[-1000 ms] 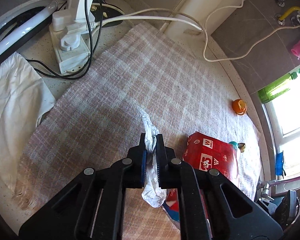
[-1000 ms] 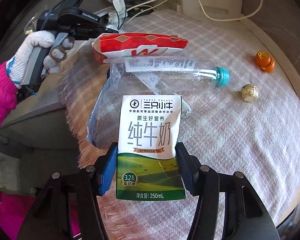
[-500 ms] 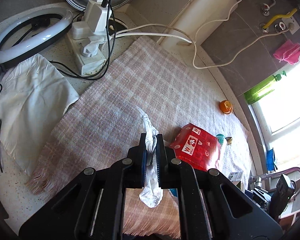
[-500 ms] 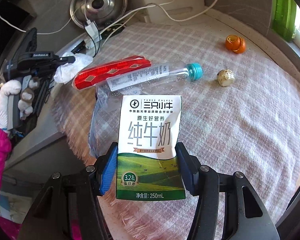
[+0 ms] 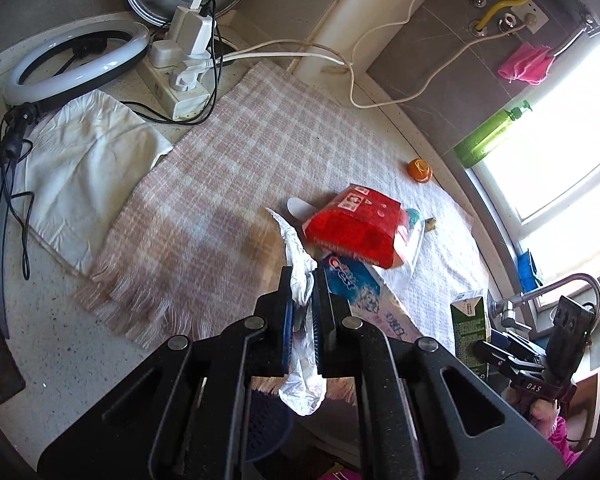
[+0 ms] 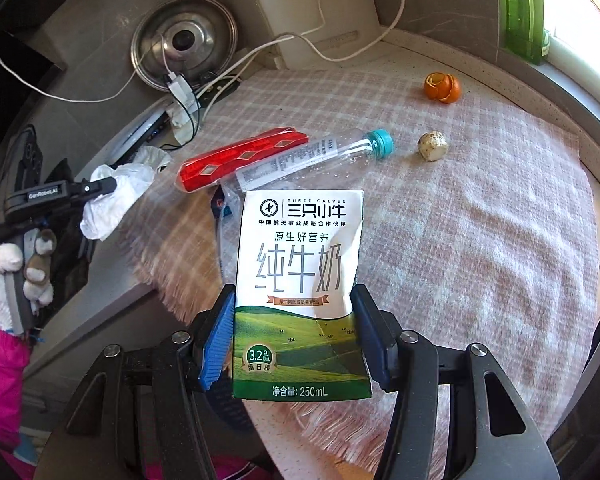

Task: Collect trash
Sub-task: 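Carry the tissue and milk carton down over the blue wastebasket with both tools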

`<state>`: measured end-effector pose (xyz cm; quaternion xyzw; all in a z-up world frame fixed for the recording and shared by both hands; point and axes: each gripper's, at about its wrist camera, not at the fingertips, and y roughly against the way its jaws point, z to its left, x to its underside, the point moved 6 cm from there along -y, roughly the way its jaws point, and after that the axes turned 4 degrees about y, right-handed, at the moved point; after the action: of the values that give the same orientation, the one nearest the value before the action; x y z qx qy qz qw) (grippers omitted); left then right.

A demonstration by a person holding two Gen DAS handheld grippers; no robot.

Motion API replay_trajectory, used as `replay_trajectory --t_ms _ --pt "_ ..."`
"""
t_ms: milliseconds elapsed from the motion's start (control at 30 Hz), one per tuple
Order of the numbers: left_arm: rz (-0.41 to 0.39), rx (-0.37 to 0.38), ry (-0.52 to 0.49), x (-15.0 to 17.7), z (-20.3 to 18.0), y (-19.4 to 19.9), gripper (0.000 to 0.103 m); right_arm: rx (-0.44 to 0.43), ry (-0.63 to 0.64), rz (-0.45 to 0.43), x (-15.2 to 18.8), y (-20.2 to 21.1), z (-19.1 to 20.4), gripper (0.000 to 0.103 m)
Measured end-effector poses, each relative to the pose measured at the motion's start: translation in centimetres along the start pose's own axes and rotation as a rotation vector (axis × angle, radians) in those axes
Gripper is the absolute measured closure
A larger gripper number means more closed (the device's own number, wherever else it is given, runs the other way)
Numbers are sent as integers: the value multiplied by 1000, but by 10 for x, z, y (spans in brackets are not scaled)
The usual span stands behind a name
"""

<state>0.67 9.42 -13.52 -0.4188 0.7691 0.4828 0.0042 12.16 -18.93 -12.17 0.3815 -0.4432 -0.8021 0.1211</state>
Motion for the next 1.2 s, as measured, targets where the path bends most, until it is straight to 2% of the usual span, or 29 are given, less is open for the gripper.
replay_trajectory --t_ms 267,500,933,1200 --pt "45 40 -3 49 6 18 97 -45 -29 -3 32 8 36 47" --pt "104 36 -13 94 18 19 97 -73 -41 19 62 4 64 47" --pt "240 4 -19 165 46 -14 97 -94 -45 111 121 -29 101 47" --pt "323 -56 -57 201 63 -48 97 -74 -52 173 154 -61 109 47"
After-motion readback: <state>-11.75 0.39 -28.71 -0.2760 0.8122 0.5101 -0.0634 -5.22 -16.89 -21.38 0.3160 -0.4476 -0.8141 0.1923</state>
